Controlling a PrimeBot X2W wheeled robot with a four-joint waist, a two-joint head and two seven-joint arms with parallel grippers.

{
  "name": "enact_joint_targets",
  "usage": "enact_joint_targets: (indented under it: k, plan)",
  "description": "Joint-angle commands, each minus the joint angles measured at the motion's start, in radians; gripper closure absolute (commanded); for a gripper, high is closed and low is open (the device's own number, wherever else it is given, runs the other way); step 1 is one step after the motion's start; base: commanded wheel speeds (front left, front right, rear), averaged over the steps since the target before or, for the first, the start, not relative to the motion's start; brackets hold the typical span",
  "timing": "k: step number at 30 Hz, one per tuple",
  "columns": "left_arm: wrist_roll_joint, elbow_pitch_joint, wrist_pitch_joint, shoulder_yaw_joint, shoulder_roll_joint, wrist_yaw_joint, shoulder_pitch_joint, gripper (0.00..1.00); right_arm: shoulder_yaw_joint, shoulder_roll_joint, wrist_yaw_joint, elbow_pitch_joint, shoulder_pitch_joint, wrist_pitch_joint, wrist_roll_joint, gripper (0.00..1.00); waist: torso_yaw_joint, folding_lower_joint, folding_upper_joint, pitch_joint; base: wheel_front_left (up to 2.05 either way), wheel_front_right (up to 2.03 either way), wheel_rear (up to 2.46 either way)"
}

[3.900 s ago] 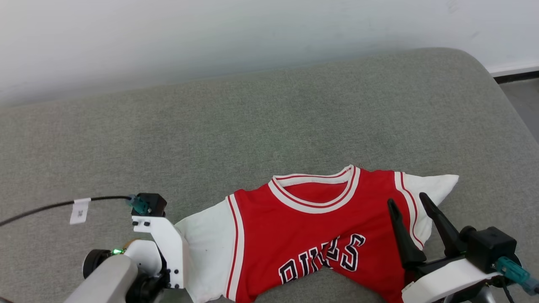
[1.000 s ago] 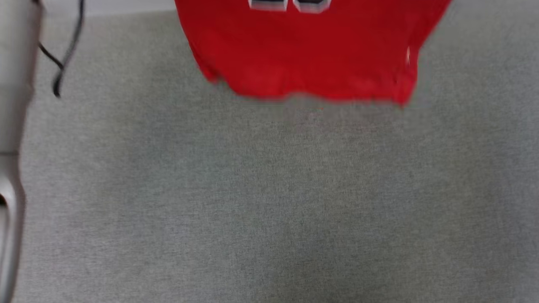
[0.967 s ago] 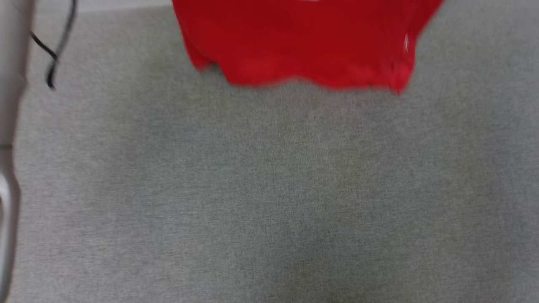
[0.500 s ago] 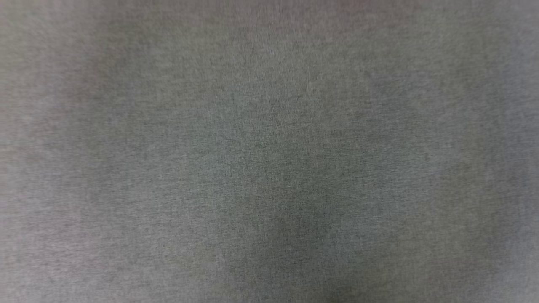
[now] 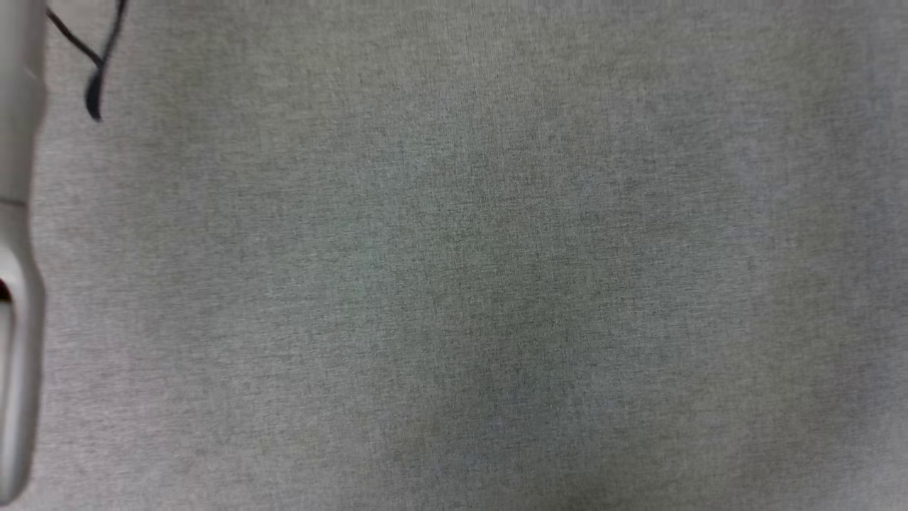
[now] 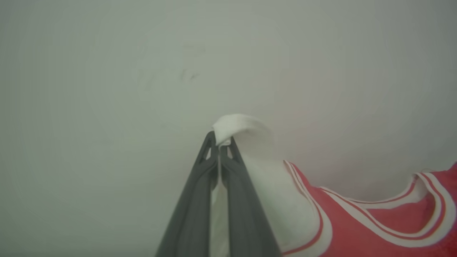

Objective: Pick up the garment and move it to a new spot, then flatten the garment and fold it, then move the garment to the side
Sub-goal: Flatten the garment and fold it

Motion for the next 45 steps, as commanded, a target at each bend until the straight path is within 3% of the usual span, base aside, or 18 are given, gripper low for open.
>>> enact_joint_targets:
  k: [1, 9, 13, 21, 29, 39, 40, 41, 42, 43, 45]
  plan:
    - [-0.004, 0.0, -0.016, -0.001, -0.003, -0.018, 0.036, 1.0, 0.019, -0.011, -0.001, 0.006, 0.041, -0.012, 0.019, 1.0, 0.008, -0.0002, 0.0, -0.028, 0.0, 0.0, 0.0]
    - [-0.061, -0.06, -0.049, 0.025, -0.025, -0.08, 0.365, 1.0, 0.129, -0.06, -0.001, -0.04, 0.344, -0.012, 0.153, 1.0, 0.032, -0.0002, 0.0, -0.19, 0.0, 0.0, 0.0]
    - [-0.091, -0.134, -0.053, 0.054, -0.026, -0.066, 0.584, 1.0, 0.152, -0.072, -0.001, -0.114, 0.562, -0.036, 0.231, 1.0, 0.04, -0.0002, 0.0, -0.287, 0.0, 0.0, 0.0]
    - [-0.109, -0.349, -0.052, 0.093, 0.027, 0.022, 1.041, 1.0, 0.145, -0.09, -0.001, -0.233, 0.949, -0.046, 0.305, 1.0, 0.016, -0.0002, 0.0, -0.464, 0.0, 0.0, 0.0]
    - [-0.169, -0.579, -0.004, 0.124, 0.078, 0.155, 1.475, 1.0, 0.076, -0.074, -0.001, -0.366, 1.268, 0.006, 0.282, 1.0, -0.008, -0.0002, 0.0, -0.599, 0.0, 0.0, 0.0]
    - [-0.157, -0.749, 0.055, 0.088, 0.116, 0.278, 1.776, 1.0, -0.08, -0.003, -0.001, -0.525, 1.64, 0.12, 0.214, 1.0, 0.022, -0.0002, 0.0, -0.664, 0.0, 0.0, 0.0]
    - [-0.149, -0.76, 0.049, 0.088, 0.12, 0.293, 1.788, 1.0, -0.091, 0.009, -0.001, -0.532, 1.676, 0.14, 0.207, 0.84, 0.025, -0.0002, 0.0, -0.665, 0.0, 0.0, 0.0]
    - [-0.141, -0.772, 0.046, 0.086, 0.119, 0.305, 1.798, 1.0, -0.11, 0.021, -0.001, -0.544, 1.702, 0.15, 0.204, 0.58, 0.028, -0.0002, 0.0, -0.666, 0.0, 0.0, 0.0]
    - [-0.134, -0.787, 0.036, 0.085, 0.114, 0.313, 1.801, 1.0, -0.123, 0.025, -0.001, -0.559, 1.72, 0.159, 0.191, 0.2, 0.032, -0.0002, 0.0, -0.666, 0.0, 0.0, 0.0]
    - [-0.126, -0.8, 0.029, 0.084, 0.111, 0.323, 1.803, 1.0, -0.133, 0.034, -0.001, -0.57, 1.737, 0.172, 0.187, 0.0, 0.034, -0.0002, 0.0, -0.666, 0.0, 0.0, 0.0]
    - [-0.117, -0.827, 0.015, 0.087, 0.103, 0.34, 1.805, 1.0, -0.156, 0.053, -0.001, -0.608, 1.752, 0.179, 0.175, 0.0, 0.036, -0.0002, 0.0, -0.665, 0.0, 0.0, 0.0]
